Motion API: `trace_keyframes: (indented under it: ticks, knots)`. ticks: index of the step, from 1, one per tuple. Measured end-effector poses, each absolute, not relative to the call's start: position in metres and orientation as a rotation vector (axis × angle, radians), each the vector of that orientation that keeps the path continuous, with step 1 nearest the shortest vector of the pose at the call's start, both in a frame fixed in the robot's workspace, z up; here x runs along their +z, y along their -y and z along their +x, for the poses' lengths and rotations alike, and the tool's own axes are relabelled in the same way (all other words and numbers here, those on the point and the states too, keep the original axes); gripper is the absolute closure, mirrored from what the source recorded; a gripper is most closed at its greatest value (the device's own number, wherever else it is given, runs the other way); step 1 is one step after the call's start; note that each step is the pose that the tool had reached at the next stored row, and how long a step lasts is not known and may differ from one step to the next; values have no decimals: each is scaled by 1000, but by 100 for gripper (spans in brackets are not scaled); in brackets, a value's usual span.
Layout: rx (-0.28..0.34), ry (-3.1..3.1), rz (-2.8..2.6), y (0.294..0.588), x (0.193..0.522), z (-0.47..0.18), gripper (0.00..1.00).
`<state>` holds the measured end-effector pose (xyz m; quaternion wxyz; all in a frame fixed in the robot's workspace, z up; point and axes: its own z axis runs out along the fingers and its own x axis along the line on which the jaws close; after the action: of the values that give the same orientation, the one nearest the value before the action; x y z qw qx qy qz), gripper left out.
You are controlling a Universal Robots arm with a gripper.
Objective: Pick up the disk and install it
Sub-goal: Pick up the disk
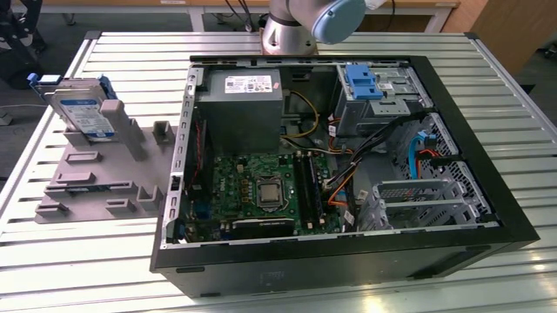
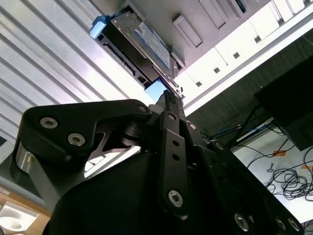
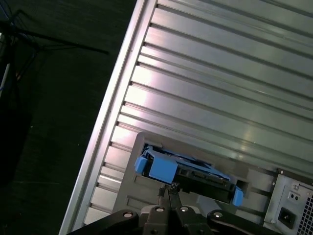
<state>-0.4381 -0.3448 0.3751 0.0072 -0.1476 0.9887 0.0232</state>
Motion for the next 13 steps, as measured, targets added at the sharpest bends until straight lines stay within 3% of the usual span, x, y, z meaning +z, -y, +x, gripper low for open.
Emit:
trace_keyframes:
  ticks: [13]
  knots:
    - [74, -3034, -772, 345, 374, -438, 89]
